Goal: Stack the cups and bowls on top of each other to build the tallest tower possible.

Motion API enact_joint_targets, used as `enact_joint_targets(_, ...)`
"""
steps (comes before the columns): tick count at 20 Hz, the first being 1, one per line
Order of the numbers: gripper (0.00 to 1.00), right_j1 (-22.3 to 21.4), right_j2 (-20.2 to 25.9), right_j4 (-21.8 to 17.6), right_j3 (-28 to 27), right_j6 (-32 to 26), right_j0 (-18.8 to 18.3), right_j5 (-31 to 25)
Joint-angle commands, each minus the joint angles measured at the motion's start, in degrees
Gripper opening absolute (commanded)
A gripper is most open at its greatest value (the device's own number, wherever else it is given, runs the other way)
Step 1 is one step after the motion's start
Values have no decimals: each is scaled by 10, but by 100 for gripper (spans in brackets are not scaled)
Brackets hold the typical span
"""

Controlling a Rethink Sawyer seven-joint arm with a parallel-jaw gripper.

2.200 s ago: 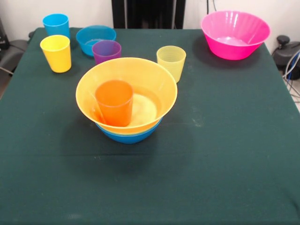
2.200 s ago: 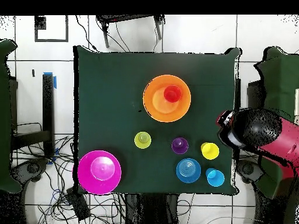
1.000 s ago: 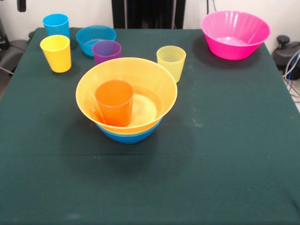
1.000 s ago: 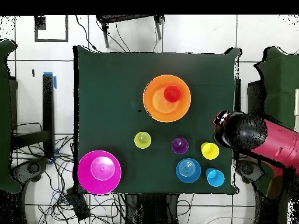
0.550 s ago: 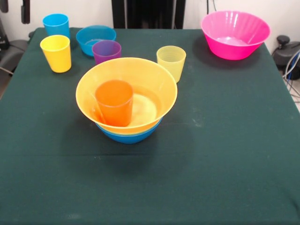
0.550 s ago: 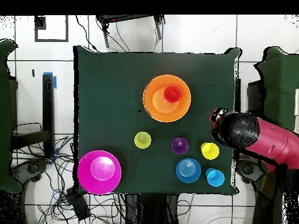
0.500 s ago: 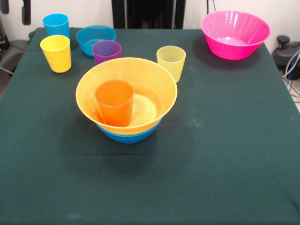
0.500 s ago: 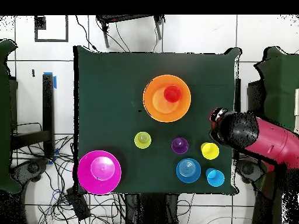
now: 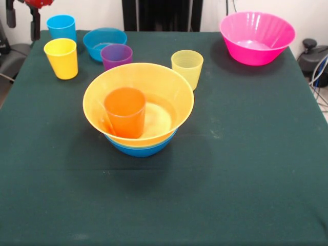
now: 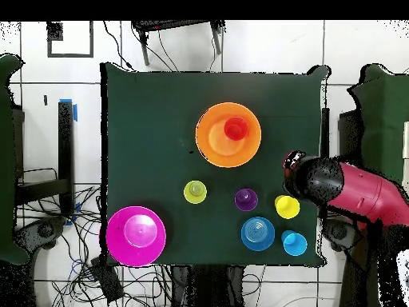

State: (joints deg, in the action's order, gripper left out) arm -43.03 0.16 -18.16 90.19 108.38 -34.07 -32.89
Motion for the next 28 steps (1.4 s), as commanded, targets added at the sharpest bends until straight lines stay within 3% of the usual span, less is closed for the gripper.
enact_joint_targets(1,100,47,65,-64,41,-58,8,55)
enact_joint_targets(8,100,38,101,-27,65,-72,-18,12)
enact_joint_targets(11,100,27,90,-20,73,-48,-8,-13)
enact_joint_targets(15,100,5,64,-24,96,-6,14,-6)
enact_joint_targets(23,100,-53,23,-30,126,12,49,-33)
enact_joint_targets(25,100,-58,56,-3,147,-16,18,-36)
enact_joint_targets(28,100,-77,62,2,159,-35,9,-44)
